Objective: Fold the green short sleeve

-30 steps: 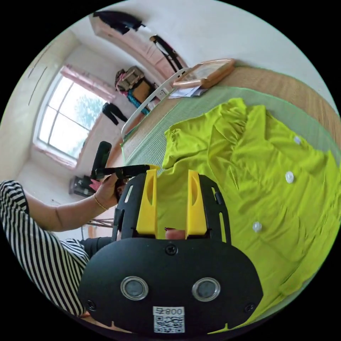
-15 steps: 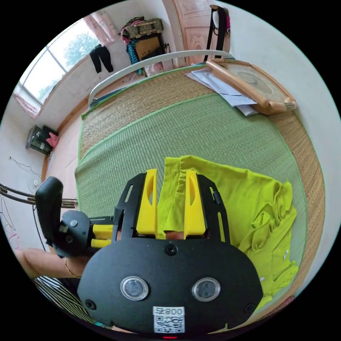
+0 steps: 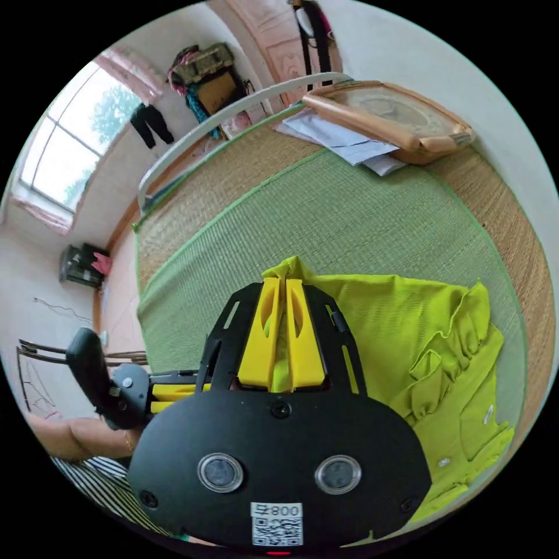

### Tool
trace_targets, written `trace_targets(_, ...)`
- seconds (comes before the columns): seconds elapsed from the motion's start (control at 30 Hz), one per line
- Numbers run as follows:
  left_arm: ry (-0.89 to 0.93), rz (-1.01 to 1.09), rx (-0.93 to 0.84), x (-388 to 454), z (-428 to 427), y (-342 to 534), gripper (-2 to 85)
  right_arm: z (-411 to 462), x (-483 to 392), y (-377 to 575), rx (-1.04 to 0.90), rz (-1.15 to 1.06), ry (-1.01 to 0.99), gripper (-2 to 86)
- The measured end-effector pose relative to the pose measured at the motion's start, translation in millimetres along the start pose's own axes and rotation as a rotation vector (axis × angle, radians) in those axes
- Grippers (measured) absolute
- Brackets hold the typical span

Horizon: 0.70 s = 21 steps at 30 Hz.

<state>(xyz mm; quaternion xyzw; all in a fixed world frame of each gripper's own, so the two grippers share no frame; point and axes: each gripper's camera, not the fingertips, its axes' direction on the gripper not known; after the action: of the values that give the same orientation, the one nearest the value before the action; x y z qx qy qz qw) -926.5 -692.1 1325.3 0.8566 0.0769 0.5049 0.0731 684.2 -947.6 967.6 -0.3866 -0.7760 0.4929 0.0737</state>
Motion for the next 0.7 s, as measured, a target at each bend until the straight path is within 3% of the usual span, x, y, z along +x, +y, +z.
trace_targets(0.33,-0.100,0.372,0.051,99.0,-34.5,-8.2,1.2,-135.8,171.0,63.4,0.162,0.153,-0.368,2.0)
trace_targets(0.7,-0.247,0.639,-0.115,173.3,6.6,5.4,1.0,-123.3,290.4,155.5,0.179,0.346,-0.535,2.0)
